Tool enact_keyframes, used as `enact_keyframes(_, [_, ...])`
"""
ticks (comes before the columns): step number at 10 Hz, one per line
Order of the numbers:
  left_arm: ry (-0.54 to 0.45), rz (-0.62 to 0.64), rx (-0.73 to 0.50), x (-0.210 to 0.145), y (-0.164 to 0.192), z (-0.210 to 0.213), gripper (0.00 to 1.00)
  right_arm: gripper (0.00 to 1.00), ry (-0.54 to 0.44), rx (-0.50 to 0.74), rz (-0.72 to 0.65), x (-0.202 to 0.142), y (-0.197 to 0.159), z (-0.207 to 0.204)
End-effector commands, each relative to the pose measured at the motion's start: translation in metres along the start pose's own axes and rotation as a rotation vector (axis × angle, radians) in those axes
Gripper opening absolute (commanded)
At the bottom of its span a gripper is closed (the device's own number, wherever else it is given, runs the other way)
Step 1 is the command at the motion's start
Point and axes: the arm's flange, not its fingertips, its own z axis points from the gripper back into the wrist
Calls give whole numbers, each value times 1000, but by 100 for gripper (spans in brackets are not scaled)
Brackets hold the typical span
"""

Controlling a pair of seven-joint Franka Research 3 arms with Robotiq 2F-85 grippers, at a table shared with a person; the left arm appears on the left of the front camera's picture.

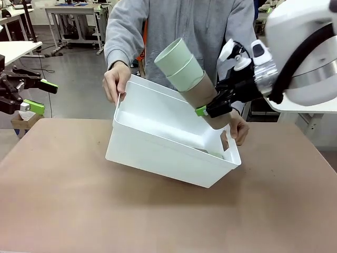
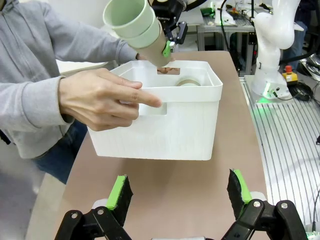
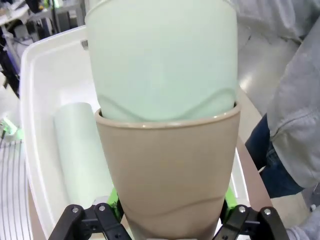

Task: Stack the cups and store them in the basket.
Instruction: Place the stack of Reusable plastic cups into the Pantry Basket.

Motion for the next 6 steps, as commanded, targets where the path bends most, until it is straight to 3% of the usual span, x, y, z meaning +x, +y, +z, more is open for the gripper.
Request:
enact_keyframes(1, [-5, -4, -5, 1, -1, 2, 100, 86, 54, -42, -20, 14, -7, -21])
enact_keyframes(6, [-5, -4, -5, 1, -1, 2, 100, 86, 168, -62, 33, -1, 6, -75])
